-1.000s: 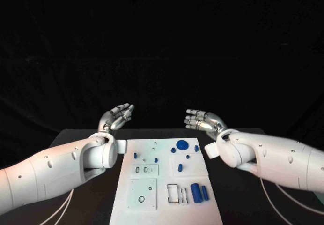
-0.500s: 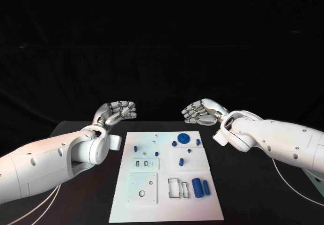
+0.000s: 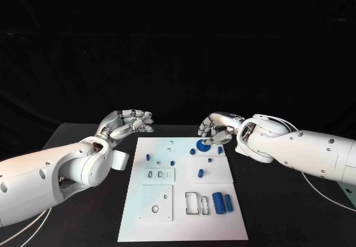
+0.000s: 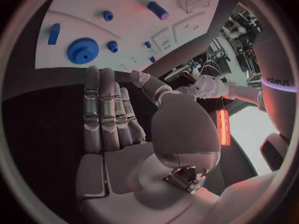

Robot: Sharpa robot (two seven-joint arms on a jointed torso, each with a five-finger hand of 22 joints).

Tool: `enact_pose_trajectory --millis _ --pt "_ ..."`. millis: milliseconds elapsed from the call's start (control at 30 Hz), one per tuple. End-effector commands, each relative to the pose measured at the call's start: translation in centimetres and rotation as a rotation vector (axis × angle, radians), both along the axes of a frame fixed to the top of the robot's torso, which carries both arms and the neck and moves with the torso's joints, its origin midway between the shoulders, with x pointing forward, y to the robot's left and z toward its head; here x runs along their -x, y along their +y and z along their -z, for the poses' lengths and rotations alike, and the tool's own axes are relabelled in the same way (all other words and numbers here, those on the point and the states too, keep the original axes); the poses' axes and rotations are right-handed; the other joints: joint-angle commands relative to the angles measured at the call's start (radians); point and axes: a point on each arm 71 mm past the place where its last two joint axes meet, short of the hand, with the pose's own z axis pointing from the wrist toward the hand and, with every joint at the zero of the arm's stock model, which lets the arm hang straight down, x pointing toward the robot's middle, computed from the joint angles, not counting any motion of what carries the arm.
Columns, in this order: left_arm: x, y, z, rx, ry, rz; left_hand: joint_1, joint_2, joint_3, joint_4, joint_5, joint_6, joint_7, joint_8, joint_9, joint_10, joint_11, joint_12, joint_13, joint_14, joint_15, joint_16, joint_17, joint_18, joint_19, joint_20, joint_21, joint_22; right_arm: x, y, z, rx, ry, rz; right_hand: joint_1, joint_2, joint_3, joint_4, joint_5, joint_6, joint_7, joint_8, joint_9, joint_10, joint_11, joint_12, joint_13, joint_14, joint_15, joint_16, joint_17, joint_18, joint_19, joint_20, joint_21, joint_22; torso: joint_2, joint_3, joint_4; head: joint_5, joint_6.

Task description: Assemble the parts on the task board

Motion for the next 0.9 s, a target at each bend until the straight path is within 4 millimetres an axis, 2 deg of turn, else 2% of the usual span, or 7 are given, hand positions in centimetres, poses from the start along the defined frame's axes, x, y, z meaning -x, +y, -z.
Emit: enact_pose_trajectory --millis 33,167,267,433,467,767,900 --pt "0.6 -0.7 -0.5 0.019 0.008 0.062 -0.010 -0.003 0.001 0.001 -0.006 0.000 0.002 -0.006 0.000 0.008 0.001 -0.005 0.001 0.008 0.002 0.005 0.004 0.013 0.006 -0.001 0.004 -0.001 0.3 0.5 0.0 0.157 -0.105 -0.010 -0.007 -0.015 0.007 0.011 0.003 0.007 -0.005 -0.009 0.017 0.005 -0.005 -0.008 0.013 0.036 -0.009 0.107 0.070 0.016 0.022 -0.009 0.081 0.059 0.029 -0.0045 0.0035 0.000 -0.001" --pt "1.0 -1.0 -0.8 0.031 0.010 0.079 -0.015 -0.005 -0.001 0.000 -0.012 -0.005 0.004 -0.010 0.000 0.006 0.002 -0.011 0.001 0.008 0.002 0.009 0.012 0.013 0.011 -0.002 0.004 -0.002 0.5 1.1 0.1 0.202 -0.113 -0.023 -0.012 -0.021 0.006 0.027 -0.013 -0.002 -0.005 -0.023 0.034 -0.013 -0.003 -0.018 0.021 0.078 -0.009 0.246 0.180 0.017 0.022 -0.009 0.152 0.117 0.041 -0.0049 0.0074 -0.002 -0.001" --pt "1.2 -1.1 -0.9 0.036 0.011 0.088 -0.016 -0.004 -0.001 -0.001 -0.014 -0.008 0.005 -0.012 -0.001 0.005 0.003 -0.014 0.001 0.008 0.002 0.010 0.015 0.013 0.012 -0.002 0.003 -0.003 0.7 1.4 0.2 0.217 -0.119 -0.027 -0.009 -0.025 -0.001 0.040 -0.021 -0.004 -0.004 -0.030 0.047 -0.022 -0.002 -0.017 0.028 0.107 -0.008 0.372 0.290 -0.002 0.059 -0.008 0.287 0.281 0.050 -0.0059 0.0096 -0.005 0.009" --pt "1.4 -1.1 -1.0 0.040 0.014 0.096 -0.017 -0.003 -0.001 -0.001 -0.015 -0.010 0.006 -0.014 -0.001 0.005 0.003 -0.015 0.001 0.008 0.002 0.011 0.017 0.013 0.013 -0.002 0.003 -0.003 0.8 2.3 0.4 0.219 -0.133 -0.032 0.000 -0.025 0.006 0.051 -0.018 0.001 -0.003 -0.034 0.061 -0.025 -0.002 -0.018 0.035 0.150 -0.008 0.513 0.421 -0.028 0.117 -0.007 0.447 0.483 0.060 -0.0070 0.0110 -0.001 0.003" --pt "1.4 -1.2 -1.0 0.040 0.014 0.097 -0.017 -0.003 -0.001 -0.001 -0.015 -0.010 0.006 -0.014 -0.001 0.005 0.003 -0.015 0.001 0.008 0.002 0.011 0.017 0.013 0.013 -0.002 0.003 -0.003 0.8 2.4 0.4 0.220 -0.134 -0.033 0.002 -0.027 0.009 0.055 -0.018 0.003 -0.004 -0.036 0.066 -0.025 -0.003 -0.017 0.037 0.169 -0.008 0.568 0.477 -0.042 0.152 -0.007 0.518 0.576 0.061 -0.0066 0.0119 -0.001 0.004" --pt "1.4 -1.2 -1.0 0.040 0.018 0.101 -0.020 -0.002 -0.001 0.000 -0.017 -0.011 0.007 -0.015 -0.001 0.005 0.004 -0.017 0.001 0.008 0.002 0.013 0.020 0.012 0.014 -0.002 0.003 -0.003 0.8 3.2 0.8 0.235 -0.121 -0.041 0.009 -0.029 0.027 0.067 -0.012 -0.008 -0.003 -0.049 0.078 -0.027 -0.001 -0.018 0.040 0.190 -0.005 0.675 0.584 -0.068 0.203 -0.003 0.651 0.755 0.066 -0.0060 0.0129 -0.001 -0.002" --pt "1.4 -1.2 -1.1 0.044 0.008 0.094 -0.023 0.001 -0.002 0.001 -0.017 -0.011 0.007 -0.016 0.000 0.006 0.004 -0.018 0.002 0.008 0.002 0.014 0.022 0.013 0.016 -0.002 0.003 -0.004 0.6 3.2 1.1 0.244 -0.116 -0.035 0.013 -0.031 0.037 0.072 -0.010 -0.007 -0.003 -0.050 0.085 -0.026 0.000 -0.018 0.040 0.197 -0.004 0.714 0.625 -0.078 0.223 -0.002 0.696 0.818 0.068 -0.0064 0.0172 -0.004 -0.008"
